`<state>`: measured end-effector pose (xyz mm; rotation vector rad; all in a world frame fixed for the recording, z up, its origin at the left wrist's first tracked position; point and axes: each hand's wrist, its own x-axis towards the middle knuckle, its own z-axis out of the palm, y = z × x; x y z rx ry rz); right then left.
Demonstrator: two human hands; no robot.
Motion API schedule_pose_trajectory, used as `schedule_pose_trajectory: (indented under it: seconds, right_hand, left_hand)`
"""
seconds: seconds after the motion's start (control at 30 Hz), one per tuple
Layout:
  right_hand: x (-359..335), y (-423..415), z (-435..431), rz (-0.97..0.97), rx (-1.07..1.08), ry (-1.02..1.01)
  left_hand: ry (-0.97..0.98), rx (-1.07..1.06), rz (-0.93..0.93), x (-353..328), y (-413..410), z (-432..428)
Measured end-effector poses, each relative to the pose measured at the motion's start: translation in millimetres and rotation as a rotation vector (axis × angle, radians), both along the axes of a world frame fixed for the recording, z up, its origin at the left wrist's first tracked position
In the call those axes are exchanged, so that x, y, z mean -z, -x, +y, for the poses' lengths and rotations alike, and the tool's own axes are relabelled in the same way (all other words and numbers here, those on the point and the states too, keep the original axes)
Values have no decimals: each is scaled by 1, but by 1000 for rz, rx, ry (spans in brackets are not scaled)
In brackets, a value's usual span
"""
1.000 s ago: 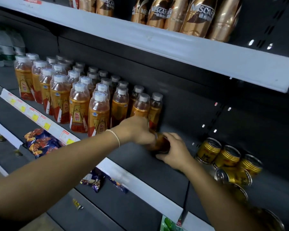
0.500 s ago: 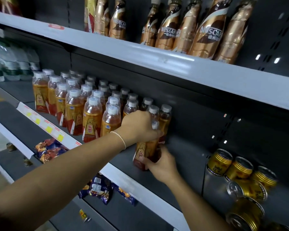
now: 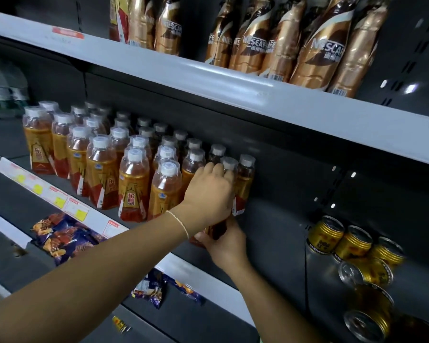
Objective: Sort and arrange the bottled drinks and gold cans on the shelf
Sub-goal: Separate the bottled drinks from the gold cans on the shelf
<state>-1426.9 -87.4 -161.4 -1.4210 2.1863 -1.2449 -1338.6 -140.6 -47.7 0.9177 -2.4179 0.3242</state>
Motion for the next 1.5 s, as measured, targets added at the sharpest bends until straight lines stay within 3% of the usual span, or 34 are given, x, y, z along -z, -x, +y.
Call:
schedule_pose_trajectory:
  seconds: [0.3, 0.57, 0.8, 0.97, 1.13, 1.23, 1.4, 1.5]
  right_hand:
    - [3, -5, -11, 120, 53, -42]
    - [-10, -5, -13, 187, -40, -174]
    - [-36, 36, 32, 139, -80, -89]
    - [-53, 108, 90, 179, 13, -62]
    - [-66, 187, 157, 113, 122, 57]
    - [-64, 227, 190, 71, 215, 96]
    - [-49, 269, 220, 56, 389, 65]
    - [-42, 283, 227, -52, 459, 36]
  left_hand:
    - [62, -46, -119, 20, -3, -7]
    - [93, -126, -158, 16, 3, 1]
    - [120, -177, -201, 10, 12, 11]
    - [138, 30, -131, 20, 47, 46]
    - [-129, 268, -9, 48, 98, 95]
    - [-373, 279, 37, 63, 131, 122]
    - [-582, 349, 106, 79, 185, 153]
    - [-764, 302, 166, 82, 210, 162]
